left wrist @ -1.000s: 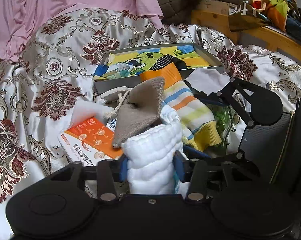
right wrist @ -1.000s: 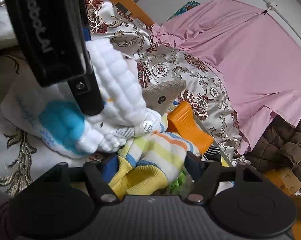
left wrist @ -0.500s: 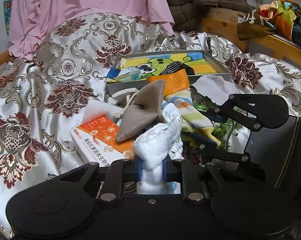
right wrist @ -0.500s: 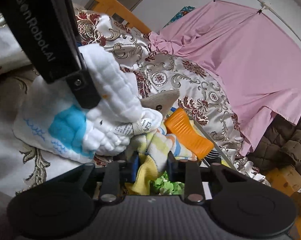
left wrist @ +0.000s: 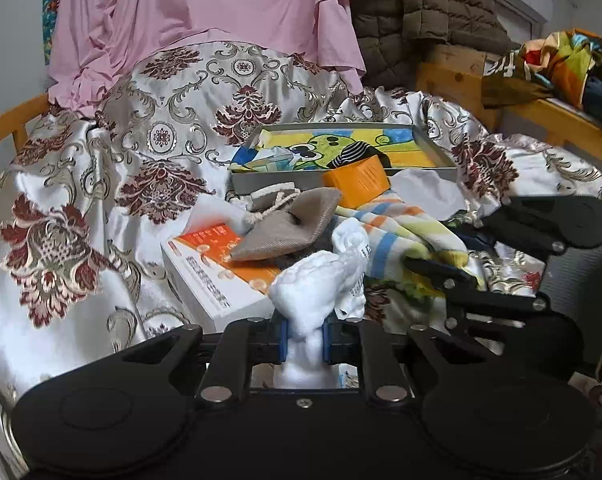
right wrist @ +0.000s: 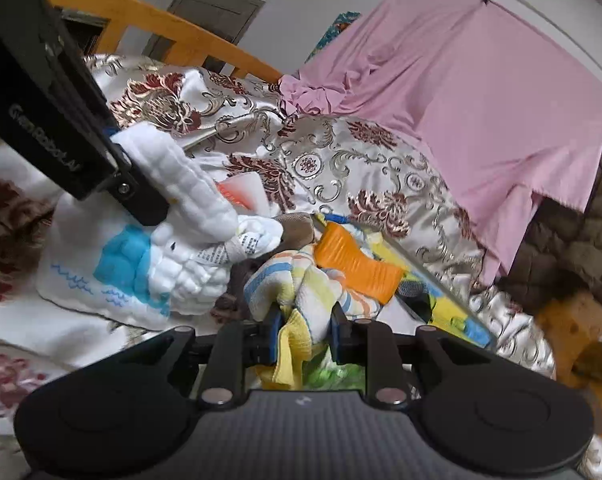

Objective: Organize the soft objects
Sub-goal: 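Carry the white towel with the left tool while the right tool carries the striped sock to the tray, then lower and release the towel with the left tool while the right tool releases the striped sock into the tray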

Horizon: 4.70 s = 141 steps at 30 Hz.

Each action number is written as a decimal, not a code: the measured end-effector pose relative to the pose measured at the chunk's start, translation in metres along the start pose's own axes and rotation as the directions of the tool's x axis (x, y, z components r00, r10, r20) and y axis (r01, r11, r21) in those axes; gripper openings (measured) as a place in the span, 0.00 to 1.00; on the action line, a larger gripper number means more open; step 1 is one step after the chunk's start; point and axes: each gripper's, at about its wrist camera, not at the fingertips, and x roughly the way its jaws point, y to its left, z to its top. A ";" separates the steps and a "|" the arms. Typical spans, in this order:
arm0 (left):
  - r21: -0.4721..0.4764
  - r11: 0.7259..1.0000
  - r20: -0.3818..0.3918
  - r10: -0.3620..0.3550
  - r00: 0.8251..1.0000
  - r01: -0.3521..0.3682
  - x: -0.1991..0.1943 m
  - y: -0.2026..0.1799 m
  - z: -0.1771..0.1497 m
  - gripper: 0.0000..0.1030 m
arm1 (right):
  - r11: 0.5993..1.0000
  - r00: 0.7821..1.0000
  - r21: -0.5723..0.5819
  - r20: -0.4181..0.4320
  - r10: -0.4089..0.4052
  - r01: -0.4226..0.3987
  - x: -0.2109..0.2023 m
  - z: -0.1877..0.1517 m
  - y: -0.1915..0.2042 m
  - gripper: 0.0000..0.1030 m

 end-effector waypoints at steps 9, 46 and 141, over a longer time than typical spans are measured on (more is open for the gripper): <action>-0.004 0.999 0.040 -0.038 0.998 0.038 -0.027 -0.007 -0.017 0.16 | 1.000 1.000 -0.020 0.012 0.002 -0.002 -0.039 0.002 0.012 0.24; 0.040 0.999 0.188 0.004 0.982 -0.012 -0.020 -0.012 0.223 0.16 | 0.980 0.958 0.013 0.208 -0.199 0.201 -0.027 0.109 -0.151 0.25; -0.031 0.999 0.283 -0.006 0.959 0.016 0.110 0.013 0.182 0.99 | 0.866 0.976 0.454 -0.158 -0.151 0.208 0.070 0.077 -0.238 0.99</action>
